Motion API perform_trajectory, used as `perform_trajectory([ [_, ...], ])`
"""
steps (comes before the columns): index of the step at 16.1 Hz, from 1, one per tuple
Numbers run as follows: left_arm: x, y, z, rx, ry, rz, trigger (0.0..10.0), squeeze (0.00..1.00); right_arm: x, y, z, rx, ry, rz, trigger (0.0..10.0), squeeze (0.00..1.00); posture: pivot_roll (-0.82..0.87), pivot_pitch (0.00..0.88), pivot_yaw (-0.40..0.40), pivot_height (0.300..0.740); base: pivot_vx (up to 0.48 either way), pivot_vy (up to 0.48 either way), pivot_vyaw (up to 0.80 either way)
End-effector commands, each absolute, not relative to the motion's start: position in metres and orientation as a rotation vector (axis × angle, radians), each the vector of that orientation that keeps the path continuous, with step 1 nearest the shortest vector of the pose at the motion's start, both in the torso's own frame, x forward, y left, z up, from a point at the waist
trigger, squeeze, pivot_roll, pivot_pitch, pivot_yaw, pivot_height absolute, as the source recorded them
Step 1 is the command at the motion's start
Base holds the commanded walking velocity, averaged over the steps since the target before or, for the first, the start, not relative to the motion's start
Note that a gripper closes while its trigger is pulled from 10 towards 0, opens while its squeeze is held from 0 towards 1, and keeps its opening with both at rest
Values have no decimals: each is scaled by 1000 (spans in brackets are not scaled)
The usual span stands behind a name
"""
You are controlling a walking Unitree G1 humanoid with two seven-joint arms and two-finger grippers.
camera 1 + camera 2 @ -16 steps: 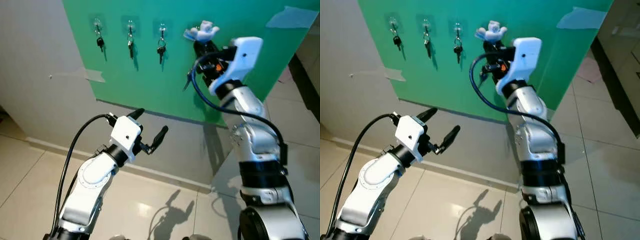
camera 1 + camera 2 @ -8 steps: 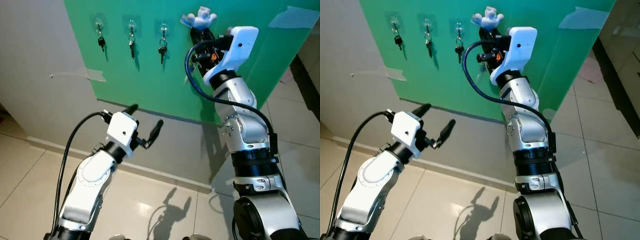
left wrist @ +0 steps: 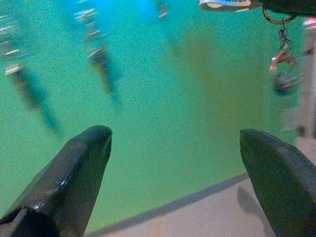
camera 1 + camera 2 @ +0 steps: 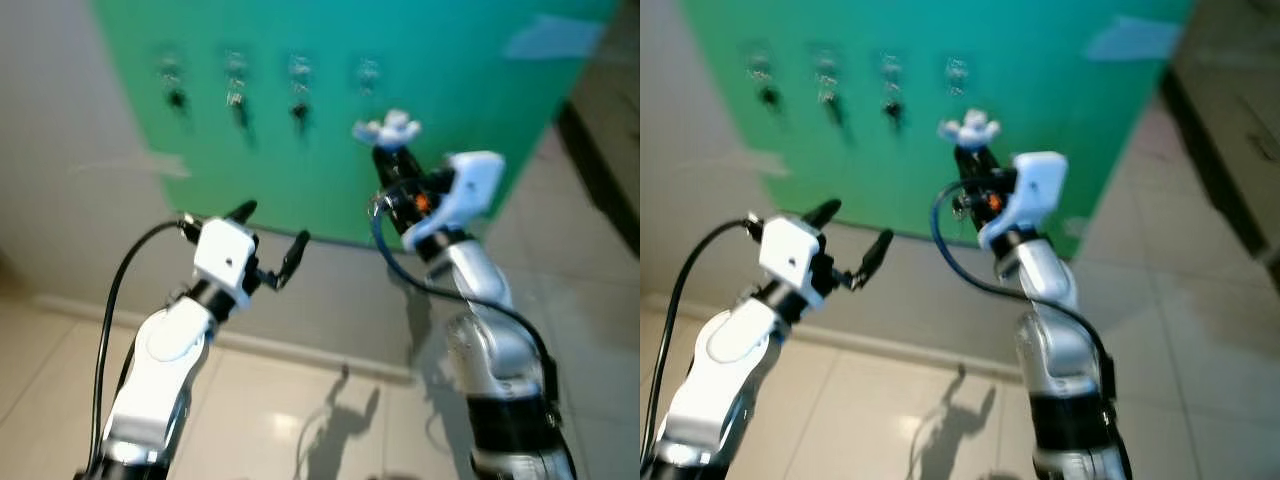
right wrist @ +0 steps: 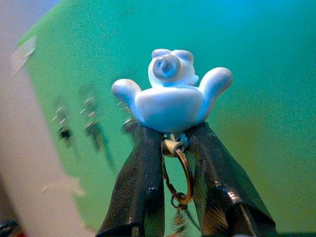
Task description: Hang keys on a hook
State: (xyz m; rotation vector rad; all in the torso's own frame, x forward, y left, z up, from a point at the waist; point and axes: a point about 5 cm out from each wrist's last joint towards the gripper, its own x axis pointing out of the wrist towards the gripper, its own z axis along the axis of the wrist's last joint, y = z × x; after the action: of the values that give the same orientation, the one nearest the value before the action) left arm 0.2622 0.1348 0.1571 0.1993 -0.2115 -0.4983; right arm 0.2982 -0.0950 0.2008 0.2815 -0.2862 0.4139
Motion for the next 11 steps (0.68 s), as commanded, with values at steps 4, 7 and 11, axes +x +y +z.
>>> perform_trajectory([
  [4, 262, 132, 160, 202, -221, -528, 10000, 0, 283, -85, 217, 329, -369, 507, 10000, 0, -64, 48, 38, 740, 400, 0, 0],
  [7, 263, 130, 159, 196, -217, -534, 10000, 0, 277, -87, 224, 332, -396, 550, 10000, 0, -65, 49, 31, 740, 412, 0, 0],
  [11, 262, 129, 159, 192, -217, -530, 10000, 0, 276, -87, 231, 365, -419, 580, 10000, 0, -57, 48, 17, 740, 410, 0, 0],
])
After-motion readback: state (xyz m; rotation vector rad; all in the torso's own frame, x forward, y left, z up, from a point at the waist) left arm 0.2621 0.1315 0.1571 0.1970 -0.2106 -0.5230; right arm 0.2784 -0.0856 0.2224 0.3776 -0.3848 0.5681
